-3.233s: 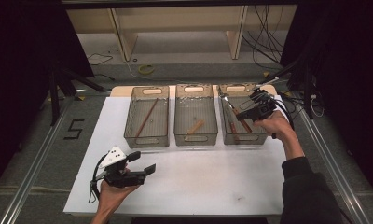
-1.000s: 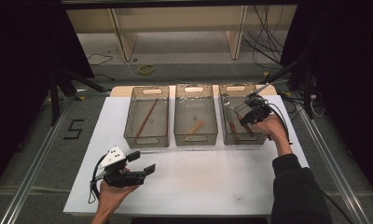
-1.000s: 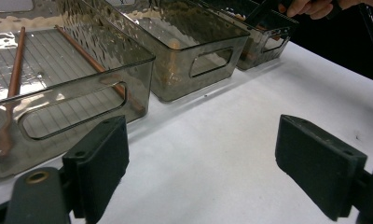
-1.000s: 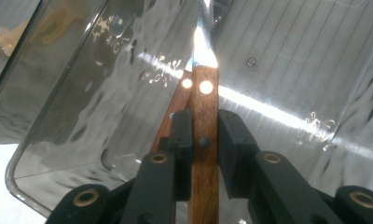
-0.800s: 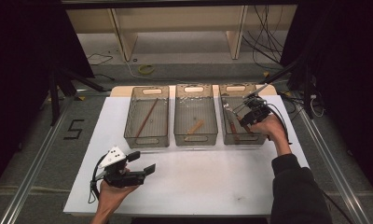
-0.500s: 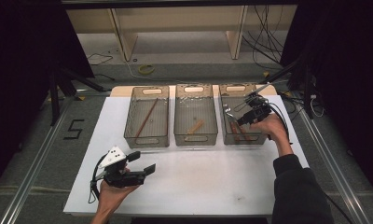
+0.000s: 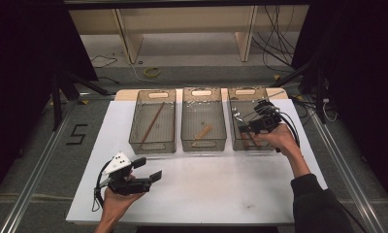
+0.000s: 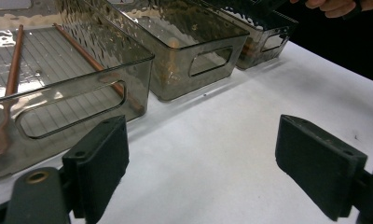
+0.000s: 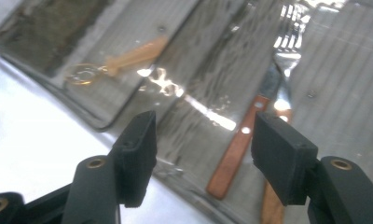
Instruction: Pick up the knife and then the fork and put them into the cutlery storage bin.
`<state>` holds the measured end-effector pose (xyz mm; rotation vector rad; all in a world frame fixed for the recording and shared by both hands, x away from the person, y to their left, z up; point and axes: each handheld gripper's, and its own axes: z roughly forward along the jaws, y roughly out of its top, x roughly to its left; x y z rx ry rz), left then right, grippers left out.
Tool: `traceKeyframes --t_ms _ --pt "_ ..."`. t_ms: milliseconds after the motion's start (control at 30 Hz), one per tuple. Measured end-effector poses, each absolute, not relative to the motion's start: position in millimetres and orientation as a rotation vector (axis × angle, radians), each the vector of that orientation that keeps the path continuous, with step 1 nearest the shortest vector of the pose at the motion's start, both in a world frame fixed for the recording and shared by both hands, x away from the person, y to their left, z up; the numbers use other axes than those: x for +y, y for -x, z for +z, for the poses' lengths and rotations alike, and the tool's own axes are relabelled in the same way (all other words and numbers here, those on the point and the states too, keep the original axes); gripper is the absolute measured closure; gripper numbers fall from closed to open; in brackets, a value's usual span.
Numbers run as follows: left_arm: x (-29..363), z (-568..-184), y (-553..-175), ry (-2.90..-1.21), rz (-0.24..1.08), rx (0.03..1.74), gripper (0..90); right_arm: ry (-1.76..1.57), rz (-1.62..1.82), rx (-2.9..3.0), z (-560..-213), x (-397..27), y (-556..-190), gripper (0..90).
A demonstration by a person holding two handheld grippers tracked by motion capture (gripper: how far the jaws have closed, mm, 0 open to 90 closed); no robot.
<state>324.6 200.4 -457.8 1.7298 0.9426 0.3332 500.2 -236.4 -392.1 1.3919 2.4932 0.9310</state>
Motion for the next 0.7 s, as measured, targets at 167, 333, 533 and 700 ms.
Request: traceKeyframes --t_ms 167,333,533,700 --pt "200.6 -457.9 -324.9 -1.730 0.326 0.944 16.7 -1.364 0.980 2.474 -389.2 -232.6 -488.6 36.9" --pt "201.2 -458.4 -325.5 -1.733 0.319 0.943 16.7 -1.321 1.034 2.442 -388.1 -229.7 -473.8 34.5" --pt "200.5 -458.8 -325.7 -1.733 0.314 0.944 16.7 -1.254 1.094 2.423 -389.5 -224.1 -451.2 31.8" --pt "200.2 -459.1 -325.9 -1.731 0.310 0.946 16.7 -1.216 1.136 2.411 -393.1 -220.0 -434.5 30.4"
